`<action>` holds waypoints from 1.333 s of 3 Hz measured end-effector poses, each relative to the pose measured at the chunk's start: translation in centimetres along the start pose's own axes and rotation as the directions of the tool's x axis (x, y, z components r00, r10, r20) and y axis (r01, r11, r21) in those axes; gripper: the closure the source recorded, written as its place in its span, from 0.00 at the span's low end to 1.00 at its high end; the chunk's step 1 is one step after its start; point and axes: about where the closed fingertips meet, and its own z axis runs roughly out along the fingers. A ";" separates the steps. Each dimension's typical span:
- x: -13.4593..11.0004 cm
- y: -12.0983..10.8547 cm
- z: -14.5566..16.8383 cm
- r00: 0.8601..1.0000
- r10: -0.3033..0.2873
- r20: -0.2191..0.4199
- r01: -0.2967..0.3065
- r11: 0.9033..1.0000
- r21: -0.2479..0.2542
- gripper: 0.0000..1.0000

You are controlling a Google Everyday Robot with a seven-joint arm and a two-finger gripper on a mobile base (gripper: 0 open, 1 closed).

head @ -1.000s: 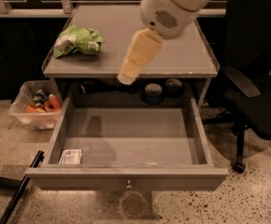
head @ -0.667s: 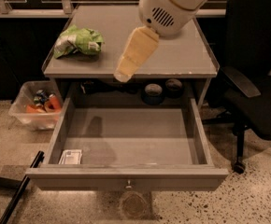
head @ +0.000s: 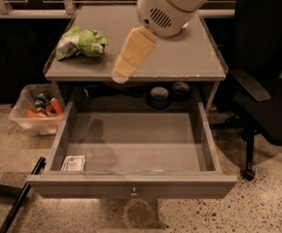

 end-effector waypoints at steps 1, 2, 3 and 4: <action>-1.7 -2.5 3.8 0.998 -0.009 0.063 0.009 1.000 -0.003 0.00; -3.8 -6.5 9.6 0.992 0.000 0.127 0.001 1.000 -0.006 0.00; -6.2 -9.6 16.1 0.983 0.030 0.180 -0.029 1.000 -0.007 0.00; -7.8 -12.7 21.6 0.979 0.076 0.188 -0.083 0.996 0.026 0.00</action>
Offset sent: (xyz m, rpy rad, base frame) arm 0.1941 0.0860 -0.0693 0.1943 -0.0592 0.0549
